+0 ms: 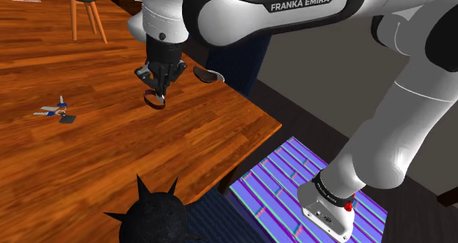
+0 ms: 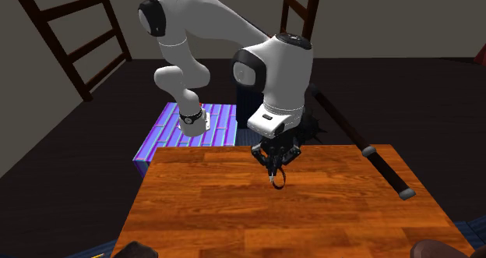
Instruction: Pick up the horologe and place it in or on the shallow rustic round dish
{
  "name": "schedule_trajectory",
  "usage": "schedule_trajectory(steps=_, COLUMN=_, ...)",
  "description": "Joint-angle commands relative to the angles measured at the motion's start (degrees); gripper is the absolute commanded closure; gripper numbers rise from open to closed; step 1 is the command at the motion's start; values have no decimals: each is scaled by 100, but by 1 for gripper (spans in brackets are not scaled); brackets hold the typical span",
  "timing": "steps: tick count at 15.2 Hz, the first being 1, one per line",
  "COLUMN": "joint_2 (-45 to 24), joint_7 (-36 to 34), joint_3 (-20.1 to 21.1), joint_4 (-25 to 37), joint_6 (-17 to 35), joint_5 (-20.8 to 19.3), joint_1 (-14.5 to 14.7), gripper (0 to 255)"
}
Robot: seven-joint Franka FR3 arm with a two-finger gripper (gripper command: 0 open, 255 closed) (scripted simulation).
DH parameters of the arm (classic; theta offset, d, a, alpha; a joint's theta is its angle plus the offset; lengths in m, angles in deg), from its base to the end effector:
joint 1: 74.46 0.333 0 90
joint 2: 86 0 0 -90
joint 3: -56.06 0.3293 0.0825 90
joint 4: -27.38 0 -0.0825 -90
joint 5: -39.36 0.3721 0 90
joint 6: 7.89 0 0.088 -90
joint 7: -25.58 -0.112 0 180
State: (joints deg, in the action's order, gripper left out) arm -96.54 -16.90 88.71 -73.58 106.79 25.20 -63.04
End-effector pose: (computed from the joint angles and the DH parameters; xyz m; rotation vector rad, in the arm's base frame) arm 0.4622 0.3967 0.4920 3.0930 0.1696 0.2375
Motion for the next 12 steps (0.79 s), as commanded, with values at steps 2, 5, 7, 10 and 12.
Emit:
schedule_trajectory(steps=2, joint_2=133, joint_7=467, joint_3=-143, joint_4=-131, joint_6=93, joint_5=138, joint_1=-290, gripper=255)
schedule_trajectory(steps=5, joint_2=242, joint_7=906, joint_3=-290, joint_4=-221, joint_6=153, joint_5=262, joint_1=-550, gripper=255)
schedule_trajectory(steps=7, joint_2=285, joint_7=1192, joint_3=-392, joint_4=-245, joint_6=179, joint_5=329, joint_1=-712, gripper=255)
schedule_trajectory(steps=10, joint_2=304, joint_7=1609, joint_3=-548, joint_4=-229, joint_6=201, joint_5=409, joint_1=-944, gripper=255)
schedule_trajectory(steps=12, joint_2=287, joint_7=1880, joint_3=-652, joint_4=-183, joint_6=203, joint_5=450, joint_1=-1092, gripper=255)
